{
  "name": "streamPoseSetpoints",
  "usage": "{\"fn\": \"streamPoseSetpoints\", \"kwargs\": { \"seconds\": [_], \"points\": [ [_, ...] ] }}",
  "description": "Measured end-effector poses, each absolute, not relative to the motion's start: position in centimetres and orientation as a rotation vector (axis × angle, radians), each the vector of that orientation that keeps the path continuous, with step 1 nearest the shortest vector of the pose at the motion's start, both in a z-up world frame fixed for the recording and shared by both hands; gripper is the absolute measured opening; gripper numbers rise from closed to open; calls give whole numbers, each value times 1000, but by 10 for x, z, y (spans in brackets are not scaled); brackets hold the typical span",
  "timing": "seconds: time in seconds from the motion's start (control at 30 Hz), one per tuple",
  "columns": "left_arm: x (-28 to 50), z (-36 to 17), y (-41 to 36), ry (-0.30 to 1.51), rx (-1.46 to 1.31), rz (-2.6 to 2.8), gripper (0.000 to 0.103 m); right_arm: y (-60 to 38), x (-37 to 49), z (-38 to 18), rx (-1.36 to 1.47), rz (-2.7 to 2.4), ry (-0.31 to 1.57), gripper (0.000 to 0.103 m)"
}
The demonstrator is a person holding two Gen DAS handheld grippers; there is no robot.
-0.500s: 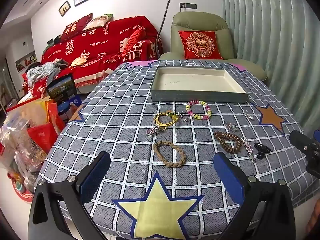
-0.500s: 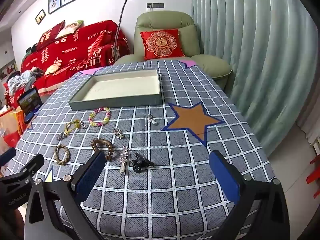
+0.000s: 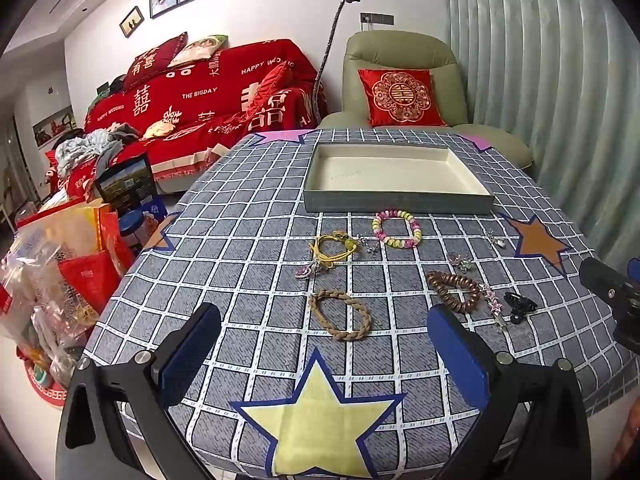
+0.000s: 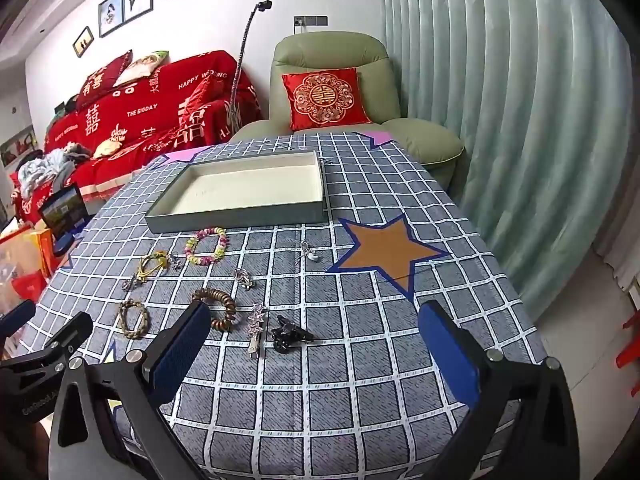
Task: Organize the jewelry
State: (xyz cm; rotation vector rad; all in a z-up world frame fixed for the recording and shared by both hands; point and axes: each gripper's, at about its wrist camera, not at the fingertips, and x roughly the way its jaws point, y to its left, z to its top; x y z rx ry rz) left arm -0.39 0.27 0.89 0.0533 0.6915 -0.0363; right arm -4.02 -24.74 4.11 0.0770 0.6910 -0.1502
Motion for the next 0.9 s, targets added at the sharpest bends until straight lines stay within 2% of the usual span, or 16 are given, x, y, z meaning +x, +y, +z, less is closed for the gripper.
{"fn": "streamPoseSetpoints", "kwargs": {
  "seconds": [0.9],
  "points": [
    [-5,9,7,696,45,-29,103,-246,-41,43,83,-145,679,103]
  ]
}}
